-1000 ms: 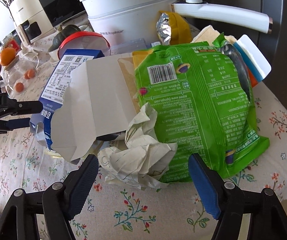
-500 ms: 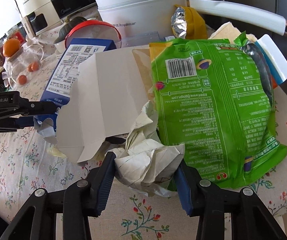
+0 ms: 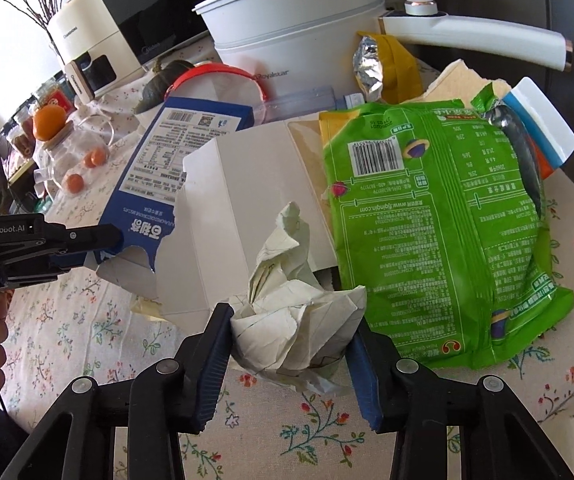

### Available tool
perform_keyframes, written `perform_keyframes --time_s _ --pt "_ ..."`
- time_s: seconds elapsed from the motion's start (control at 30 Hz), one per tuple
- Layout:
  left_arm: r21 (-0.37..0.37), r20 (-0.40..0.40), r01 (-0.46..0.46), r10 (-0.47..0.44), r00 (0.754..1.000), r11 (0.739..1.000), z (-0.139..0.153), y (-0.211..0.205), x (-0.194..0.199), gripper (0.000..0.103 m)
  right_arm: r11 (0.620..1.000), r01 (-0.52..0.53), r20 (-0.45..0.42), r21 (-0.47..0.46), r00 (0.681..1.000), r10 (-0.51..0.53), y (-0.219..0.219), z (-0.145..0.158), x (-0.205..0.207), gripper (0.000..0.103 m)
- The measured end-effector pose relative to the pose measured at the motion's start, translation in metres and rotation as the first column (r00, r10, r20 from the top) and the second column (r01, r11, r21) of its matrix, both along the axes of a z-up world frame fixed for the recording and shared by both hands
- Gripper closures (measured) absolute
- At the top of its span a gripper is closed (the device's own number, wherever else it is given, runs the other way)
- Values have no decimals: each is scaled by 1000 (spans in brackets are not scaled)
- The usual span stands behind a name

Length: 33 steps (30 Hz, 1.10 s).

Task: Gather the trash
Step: 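Grasp the blue biscuit box with the left tool while the right tool grasps the crumpled tissue, then carry the blue box and tissue to the white bin and release both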

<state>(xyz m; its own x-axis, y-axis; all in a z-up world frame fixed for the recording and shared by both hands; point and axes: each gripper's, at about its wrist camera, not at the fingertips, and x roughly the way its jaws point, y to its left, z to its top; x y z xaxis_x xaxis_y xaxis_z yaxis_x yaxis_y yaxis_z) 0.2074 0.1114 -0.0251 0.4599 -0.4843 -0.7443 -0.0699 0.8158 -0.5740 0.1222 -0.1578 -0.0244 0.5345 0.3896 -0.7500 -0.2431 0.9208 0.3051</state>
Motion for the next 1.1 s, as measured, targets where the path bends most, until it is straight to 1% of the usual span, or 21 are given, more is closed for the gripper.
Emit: perform_keyframes --time_s 0.1,0.27,0.33,0.43,0.57,0.7,0.8,0.87,0.97,1.03,1.1 --pt "-44 16 -24 25 1000 999 6 13 -8 76 1000 -1 13 5 1000 1 1 5 -5 56" --pt "-97 48 -57 62 997 994 13 30 -24 78 1000 -5 43 -1 999 5 2 14 -16 58" --pt "-102 57 -58 64 996 993 15 33 -29 79 1000 -15 57 -24 998 16 6 16 -24 59" --pt "-81 57 -54 59 997 995 14 33 -35 79 997 -26 73 -68 997 31 14 17 -33 59" --pt "-101 49 -70 76 996 992 13 39 -45 80 998 -24 85 -63 996 29 15 22 -44 59" --pt "-152 81 -79 92 992 985 23 48 -58 81 1000 -16 93 -13 996 17 5 32 -54 59" --pt "-190 102 -77 98 990 979 29 53 -67 82 993 2 48 117 999 -7 -10 33 -56 59" --pt "-181 111 -74 95 989 981 30 53 -72 82 982 34 13 186 999 -37 -23 31 -55 59" --pt "-178 93 -74 92 991 981 27 53 -78 82 978 74 -1 196 997 -75 -34 31 -57 59" --pt "-181 97 -76 94 991 981 28 54 -83 82 974 85 -5 212 996 -86 -38 33 -60 59" --pt "-168 106 -78 97 990 983 29 55 -90 82 971 83 1 224 996 -85 -39 37 -65 59"
